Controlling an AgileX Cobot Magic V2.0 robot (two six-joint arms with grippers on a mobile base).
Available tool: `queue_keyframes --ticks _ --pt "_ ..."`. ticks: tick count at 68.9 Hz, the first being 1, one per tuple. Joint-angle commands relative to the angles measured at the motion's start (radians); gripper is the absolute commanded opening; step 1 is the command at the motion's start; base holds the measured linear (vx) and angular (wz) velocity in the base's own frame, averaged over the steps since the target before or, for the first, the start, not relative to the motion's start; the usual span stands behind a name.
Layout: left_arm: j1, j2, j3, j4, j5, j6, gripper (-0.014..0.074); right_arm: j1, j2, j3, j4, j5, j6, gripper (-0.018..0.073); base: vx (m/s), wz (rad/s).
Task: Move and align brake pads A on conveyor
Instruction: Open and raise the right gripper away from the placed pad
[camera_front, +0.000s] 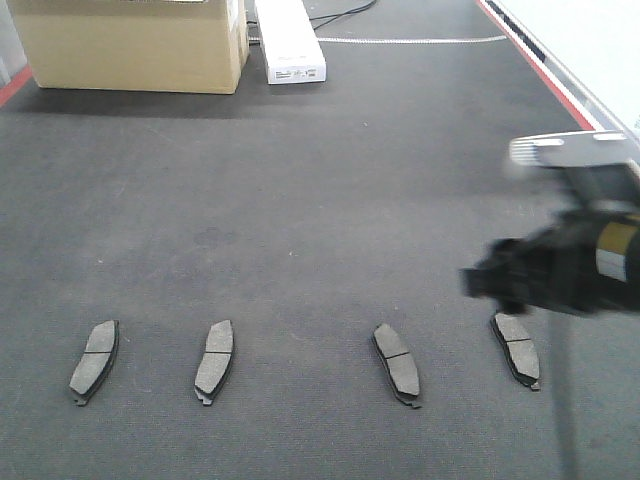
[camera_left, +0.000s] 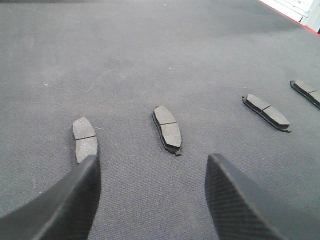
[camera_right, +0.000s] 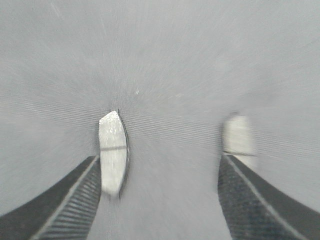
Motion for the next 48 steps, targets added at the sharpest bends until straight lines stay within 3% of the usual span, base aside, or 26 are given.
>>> queue_keyframes --ticks 1,23,48 --pt "-0.003 0.013 -0.022 0.002 -0.072 -0.002 0.0449 -0.004 -0.162 0.036 -0.025 -0.066 -0.004 0.0485 0.00 0.00" --pt "-0.003 0.013 -0.022 0.002 -0.069 -0.002 0.0449 -0.004 -0.616 0.305 -0.026 -0.145 -0.055 0.0485 0.00 0.00" --pt "-0.003 0.013 -0.022 0.002 -0.076 -0.002 0.0443 -0.004 -1.057 0.619 -0.027 -0.335 -0.067 0.0482 0.00 0.00"
